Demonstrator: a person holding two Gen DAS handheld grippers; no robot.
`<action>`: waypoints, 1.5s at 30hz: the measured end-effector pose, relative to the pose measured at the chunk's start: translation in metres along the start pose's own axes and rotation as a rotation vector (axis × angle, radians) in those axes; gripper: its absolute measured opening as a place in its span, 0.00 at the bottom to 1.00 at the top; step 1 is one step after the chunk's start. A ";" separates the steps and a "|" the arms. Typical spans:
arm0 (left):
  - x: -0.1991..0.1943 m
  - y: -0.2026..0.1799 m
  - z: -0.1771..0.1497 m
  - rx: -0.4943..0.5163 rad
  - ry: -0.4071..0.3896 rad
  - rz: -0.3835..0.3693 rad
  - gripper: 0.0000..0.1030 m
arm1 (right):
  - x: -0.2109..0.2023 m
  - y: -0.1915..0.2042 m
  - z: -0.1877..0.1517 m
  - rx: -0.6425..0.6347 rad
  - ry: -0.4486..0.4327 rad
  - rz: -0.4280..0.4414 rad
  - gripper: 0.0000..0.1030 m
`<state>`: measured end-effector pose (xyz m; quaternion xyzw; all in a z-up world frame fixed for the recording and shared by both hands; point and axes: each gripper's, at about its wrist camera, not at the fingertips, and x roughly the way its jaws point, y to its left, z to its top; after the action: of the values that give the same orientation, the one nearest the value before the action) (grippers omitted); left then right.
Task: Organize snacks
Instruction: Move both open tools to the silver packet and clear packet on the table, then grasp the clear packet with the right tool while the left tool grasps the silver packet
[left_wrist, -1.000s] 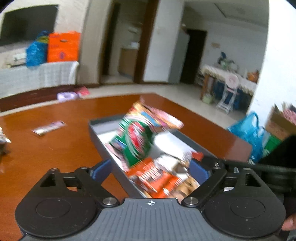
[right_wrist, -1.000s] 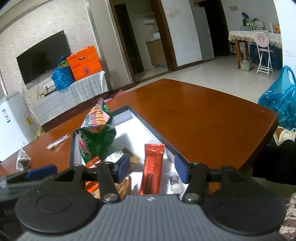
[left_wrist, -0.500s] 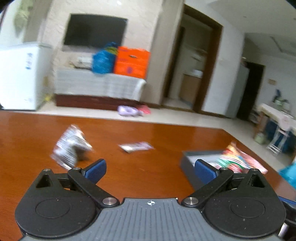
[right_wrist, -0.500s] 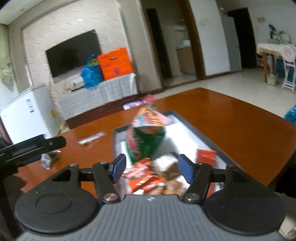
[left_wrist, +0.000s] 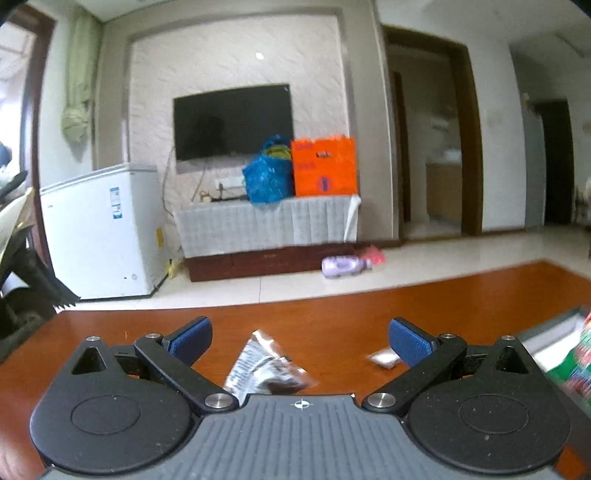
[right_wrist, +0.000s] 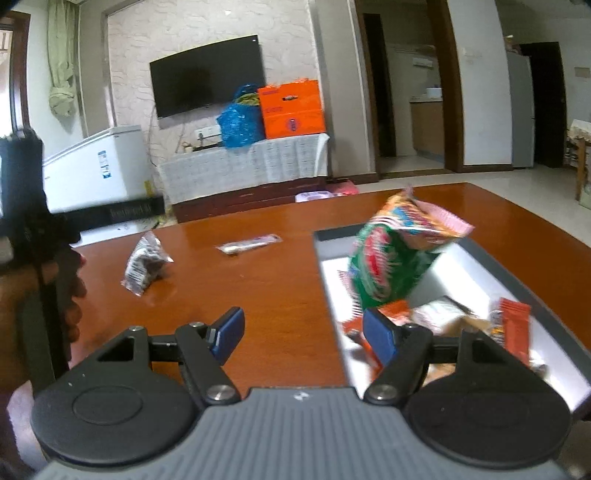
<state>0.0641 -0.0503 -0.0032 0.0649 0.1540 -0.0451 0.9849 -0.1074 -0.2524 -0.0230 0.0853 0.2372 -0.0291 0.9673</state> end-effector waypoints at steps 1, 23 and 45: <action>0.004 0.004 0.002 0.025 -0.004 -0.002 1.00 | 0.005 0.005 0.002 -0.002 0.000 0.014 0.70; 0.086 0.026 -0.040 0.071 0.211 -0.040 1.00 | 0.241 0.063 0.087 0.186 0.102 0.025 0.86; 0.090 0.018 -0.049 0.122 0.291 -0.115 0.56 | 0.292 0.114 0.081 -0.173 0.159 -0.053 0.32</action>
<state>0.1369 -0.0316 -0.0757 0.1214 0.2952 -0.1006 0.9423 0.1989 -0.1592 -0.0702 -0.0030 0.3168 -0.0272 0.9481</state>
